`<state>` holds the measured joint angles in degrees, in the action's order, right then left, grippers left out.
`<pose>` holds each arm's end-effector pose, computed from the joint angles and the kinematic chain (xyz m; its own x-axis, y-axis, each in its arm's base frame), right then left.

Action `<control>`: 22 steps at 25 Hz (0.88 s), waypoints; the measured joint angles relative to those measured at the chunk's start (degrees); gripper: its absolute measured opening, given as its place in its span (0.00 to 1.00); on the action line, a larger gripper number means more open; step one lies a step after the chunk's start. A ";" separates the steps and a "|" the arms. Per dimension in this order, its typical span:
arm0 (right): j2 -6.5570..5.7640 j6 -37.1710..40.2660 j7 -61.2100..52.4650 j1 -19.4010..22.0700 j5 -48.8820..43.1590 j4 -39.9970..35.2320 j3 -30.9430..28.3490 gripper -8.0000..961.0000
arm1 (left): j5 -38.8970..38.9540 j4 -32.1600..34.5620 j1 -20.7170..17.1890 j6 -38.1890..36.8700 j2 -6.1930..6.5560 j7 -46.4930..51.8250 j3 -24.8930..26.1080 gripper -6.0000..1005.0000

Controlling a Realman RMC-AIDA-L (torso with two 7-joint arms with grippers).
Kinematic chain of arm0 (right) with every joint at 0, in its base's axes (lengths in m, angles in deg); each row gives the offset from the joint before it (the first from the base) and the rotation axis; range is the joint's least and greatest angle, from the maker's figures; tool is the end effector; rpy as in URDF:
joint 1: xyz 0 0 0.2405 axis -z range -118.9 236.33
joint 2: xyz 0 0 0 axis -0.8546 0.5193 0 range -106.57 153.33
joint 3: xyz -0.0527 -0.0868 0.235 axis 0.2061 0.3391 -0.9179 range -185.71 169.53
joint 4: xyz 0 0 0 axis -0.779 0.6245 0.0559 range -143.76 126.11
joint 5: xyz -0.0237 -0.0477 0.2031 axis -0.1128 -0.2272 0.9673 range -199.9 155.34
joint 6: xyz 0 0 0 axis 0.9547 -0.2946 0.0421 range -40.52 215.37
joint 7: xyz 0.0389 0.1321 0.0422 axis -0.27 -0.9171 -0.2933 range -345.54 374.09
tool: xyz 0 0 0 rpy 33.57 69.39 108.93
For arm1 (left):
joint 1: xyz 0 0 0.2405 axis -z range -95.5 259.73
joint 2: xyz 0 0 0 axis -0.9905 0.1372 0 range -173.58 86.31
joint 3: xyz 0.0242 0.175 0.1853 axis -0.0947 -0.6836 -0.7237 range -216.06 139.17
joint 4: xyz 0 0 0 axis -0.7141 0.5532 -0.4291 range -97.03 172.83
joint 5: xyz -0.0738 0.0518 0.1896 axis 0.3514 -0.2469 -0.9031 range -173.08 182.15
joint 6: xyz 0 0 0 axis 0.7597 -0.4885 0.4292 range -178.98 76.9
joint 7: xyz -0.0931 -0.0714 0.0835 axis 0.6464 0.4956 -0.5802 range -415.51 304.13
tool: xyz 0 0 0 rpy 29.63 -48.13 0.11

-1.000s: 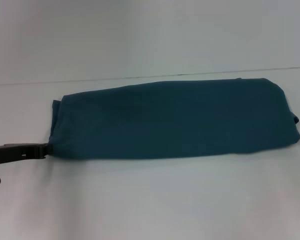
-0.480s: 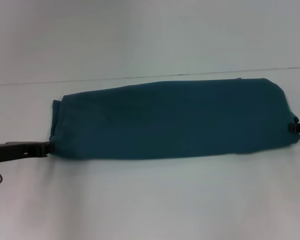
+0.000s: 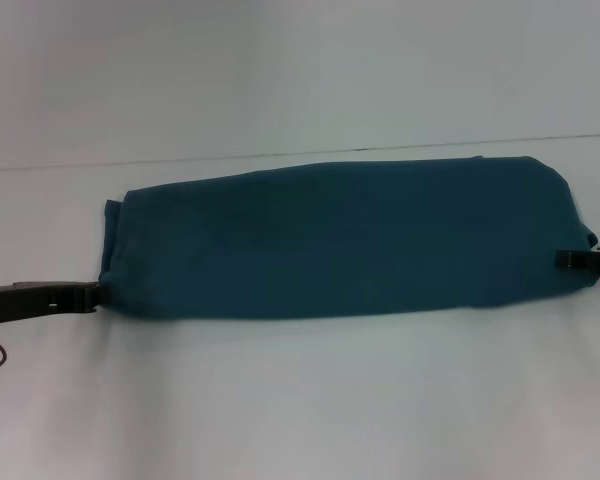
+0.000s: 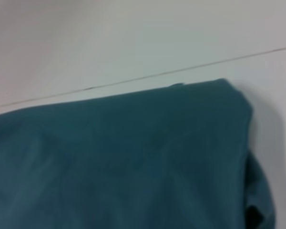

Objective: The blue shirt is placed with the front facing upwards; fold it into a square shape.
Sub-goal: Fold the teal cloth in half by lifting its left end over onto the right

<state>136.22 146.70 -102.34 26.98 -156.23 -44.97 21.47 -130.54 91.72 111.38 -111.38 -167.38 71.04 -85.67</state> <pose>0.3673 0.3751 0.0705 0.3859 -0.7352 -0.5573 -0.8982 -0.1616 -0.4087 -0.2921 0.3795 0.0110 0.5041 0.7347 0.4540 0.8507 -0.3316 -0.4079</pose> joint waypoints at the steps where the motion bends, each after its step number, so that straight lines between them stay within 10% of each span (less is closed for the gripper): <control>1: 0.01 -0.22 0.00 -0.19 0.00 0.31 0.59 0.59 | 0.00 -0.07 0.03 0.03 0.00 0.00 -0.02 0.03; 22: 0.59 -1.13 -0.81 0.66 0.35 -1.12 0.77 0.07 | 0.00 -0.56 0.03 0.83 0.00 -0.58 -0.05 0.03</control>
<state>136.82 145.57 -103.15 27.64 -155.88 -46.09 22.24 -130.54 91.16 111.42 -110.54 -167.39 70.45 -85.73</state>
